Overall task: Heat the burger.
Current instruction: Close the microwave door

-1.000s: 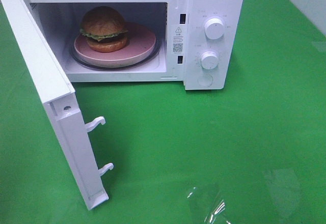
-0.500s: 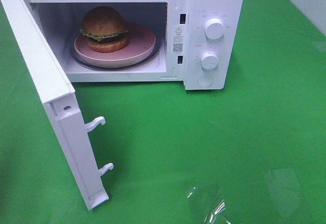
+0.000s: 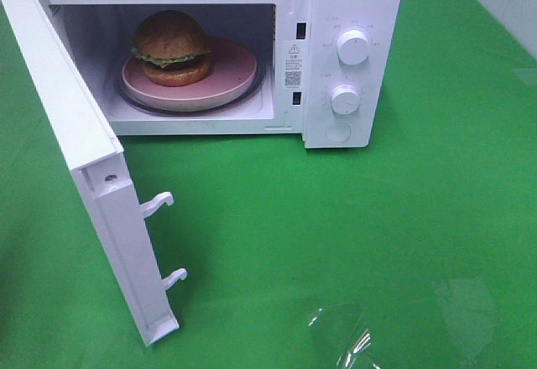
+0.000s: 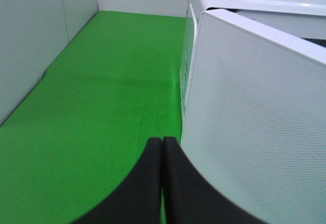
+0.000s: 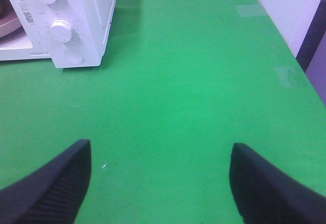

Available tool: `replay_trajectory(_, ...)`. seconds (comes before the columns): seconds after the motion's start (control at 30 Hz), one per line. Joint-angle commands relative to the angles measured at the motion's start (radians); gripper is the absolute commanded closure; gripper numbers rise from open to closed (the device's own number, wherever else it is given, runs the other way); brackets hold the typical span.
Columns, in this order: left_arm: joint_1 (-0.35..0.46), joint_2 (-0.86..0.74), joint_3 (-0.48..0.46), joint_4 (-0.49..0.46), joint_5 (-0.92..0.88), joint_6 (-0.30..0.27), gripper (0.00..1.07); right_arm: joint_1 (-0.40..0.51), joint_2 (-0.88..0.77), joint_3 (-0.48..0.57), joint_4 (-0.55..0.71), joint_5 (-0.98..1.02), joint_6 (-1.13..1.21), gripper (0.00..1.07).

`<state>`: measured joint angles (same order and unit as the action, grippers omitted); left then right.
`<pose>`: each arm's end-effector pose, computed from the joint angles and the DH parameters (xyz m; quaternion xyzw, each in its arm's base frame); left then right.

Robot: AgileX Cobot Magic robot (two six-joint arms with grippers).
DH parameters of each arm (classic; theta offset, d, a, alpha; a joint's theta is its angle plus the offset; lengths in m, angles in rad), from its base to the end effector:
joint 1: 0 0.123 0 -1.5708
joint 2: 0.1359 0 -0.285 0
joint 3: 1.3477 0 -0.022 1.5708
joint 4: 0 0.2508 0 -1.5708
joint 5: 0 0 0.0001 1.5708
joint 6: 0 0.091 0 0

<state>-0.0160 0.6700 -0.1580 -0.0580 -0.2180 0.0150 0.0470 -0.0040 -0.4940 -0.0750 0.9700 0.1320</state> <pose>0.1293 -0.0009 0.2265 -0.0139 0.7763 -0.0133 0.6301 -0.0012 -0.0057 0.2833 0.0349 0.8280 0.0126 0.5596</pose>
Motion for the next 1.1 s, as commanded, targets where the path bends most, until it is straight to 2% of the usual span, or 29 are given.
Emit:
replay_trajectory(0.03, -0.003, 0.112, 0.002, 0.021, -0.123, -0.037, 1.07, -0.008, -0.026, 0.005, 0.002, -0.009, -0.012, 0.34)
replay_trajectory(0.1, -0.003, 0.138, 0.002, 0.034, -0.143, -0.05, 1.07, -0.008, -0.026, 0.005, 0.002, -0.009, -0.012, 0.34)
replay_trajectory(0.13, -0.003, 0.191, 0.002, 0.08, -0.191, -0.088, 1.07, -0.008, -0.026, 0.005, 0.002, -0.009, -0.012, 0.34)
replay_trajectory(0.2, -0.003, 0.211, 0.002, 0.112, -0.218, -0.107, 1.07, -0.008, -0.026, 0.005, 0.002, -0.009, -0.012, 0.34)
replay_trajectory(0.23, -0.003, 0.256, 0.002, 0.169, -0.271, -0.148, 1.07, -0.008, -0.026, 0.005, 0.002, -0.009, -0.012, 0.34)
replay_trajectory(0.27, -0.003, 0.256, 0.002, 0.169, -0.271, -0.148, 1.07, -0.008, -0.026, 0.005, 0.002, -0.009, -0.012, 0.34)
replay_trajectory(0.3, -0.003, 0.306, 0.002, 0.224, -0.322, -0.192, 1.07, -0.008, -0.026, 0.005, 0.002, -0.009, -0.012, 0.34)
replay_trajectory(0.33, -0.003, 0.306, 0.002, 0.224, -0.322, -0.192, 1.07, -0.008, -0.026, 0.005, 0.002, -0.009, -0.012, 0.34)
replay_trajectory(0.4, -0.003, 0.383, 0.002, 0.288, -0.412, -0.251, 1.07, -0.008, -0.026, 0.005, 0.002, -0.009, -0.012, 0.34)
replay_trajectory(0.57, -0.003, 0.478, -0.022, 0.359, -0.484, -0.291, 1.07, -0.008, -0.026, 0.005, 0.002, -0.009, -0.012, 0.34)
replay_trajectory(0.63, -0.004, 0.54, -0.062, 0.446, -0.488, -0.322, 1.07, -0.008, -0.026, 0.005, 0.002, -0.009, -0.012, 0.34)
replay_trajectory(0.7, -0.004, 0.575, -0.087, 0.48, -0.502, -0.343, 1.07, -0.008, -0.026, 0.005, 0.002, -0.009, -0.012, 0.34)
replay_trajectory(0.93, -0.011, 0.655, -0.114, 0.49, -0.54, -0.368, 1.07, -0.008, -0.026, 0.005, 0.002, -0.009, -0.012, 0.34)
replay_trajectory(1.07, -0.093, 0.717, -0.151, 0.47, -0.569, -0.354, 1.07, -0.008, -0.026, 0.005, 0.002, -0.009, -0.012, 0.34)
replay_trajectory(1.1, -0.093, 0.717, -0.151, 0.47, -0.569, -0.354, 1.07, -0.008, -0.026, 0.005, 0.002, -0.009, -0.012, 0.34)
